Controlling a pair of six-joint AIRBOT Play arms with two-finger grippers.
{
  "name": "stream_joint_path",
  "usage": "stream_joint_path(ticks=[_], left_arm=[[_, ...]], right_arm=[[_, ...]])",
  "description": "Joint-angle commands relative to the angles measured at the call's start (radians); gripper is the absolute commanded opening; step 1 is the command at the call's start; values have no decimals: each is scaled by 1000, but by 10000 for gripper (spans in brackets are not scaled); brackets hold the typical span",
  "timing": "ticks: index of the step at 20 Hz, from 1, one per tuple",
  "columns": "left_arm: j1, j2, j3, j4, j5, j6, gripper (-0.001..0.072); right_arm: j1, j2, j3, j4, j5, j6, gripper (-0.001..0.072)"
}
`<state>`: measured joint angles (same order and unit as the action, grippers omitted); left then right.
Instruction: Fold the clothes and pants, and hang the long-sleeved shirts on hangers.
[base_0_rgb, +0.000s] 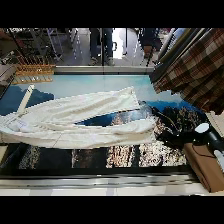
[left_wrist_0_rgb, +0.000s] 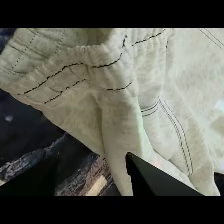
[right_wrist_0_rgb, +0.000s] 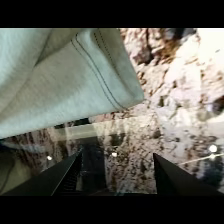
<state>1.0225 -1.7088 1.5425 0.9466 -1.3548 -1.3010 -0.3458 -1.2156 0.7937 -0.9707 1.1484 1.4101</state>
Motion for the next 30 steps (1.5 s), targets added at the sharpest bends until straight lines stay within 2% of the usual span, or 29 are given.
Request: stream_joint_path(ticks=[1, 4, 7, 10, 12, 13, 15, 16, 18, 22, 25, 26, 28, 30], left_arm=[[24, 20, -134, -166, 127, 23, 529], [16, 21, -146, -301, 216, 35, 530], [-3, 19, -146, -278, 276, 34, 529], [-28, 3, -146, -275, 301, 34, 525], [-49, -14, -146, -275, 301, 34, 377], [-61, -20, -146, -275, 300, 34, 267], [-79, -23, -146, -275, 304, 34, 93], [-82, -23, -145, -279, 305, 34, 56], [-82, -23, -145, -286, 309, 34, 28], [-80, -23, -146, -286, 307, 34, 28], [-80, -23, -145, -290, 298, 34, 27], [-78, -23, -145, -300, 297, 34, 27], [-77, -23, -145, -360, 298, 34, 23], [-77, -22, -145, -462, 297, 72, 21]], right_arm=[[-5, 29, -128, 214, -103, -24, 509], [-2, 29, -129, 261, -101, -7, 516], [-2, 28, -130, 256, -100, 37, 516], [-2, 28, -130, 252, -100, 39, 516], [-2, 28, -130, 229, -102, 39, 516], [-2, 28, -130, 210, -105, 40, 516], [-2, 28, -130, 179, -118, 46, 516], [-2, 28, -130, 177, -123, 47, 516], [-2, 28, -130, 176, -147, 47, 516], [61, -30, -130, 171, -222, 48, 516], [123, -114, -130, 178, -331, 83, 516], [133, -127, -130, 185, -375, 93, 498], [149, -130, -127, 228, -481, 94, 251], [164, -130, -84, 283, -540, 71, 105]])
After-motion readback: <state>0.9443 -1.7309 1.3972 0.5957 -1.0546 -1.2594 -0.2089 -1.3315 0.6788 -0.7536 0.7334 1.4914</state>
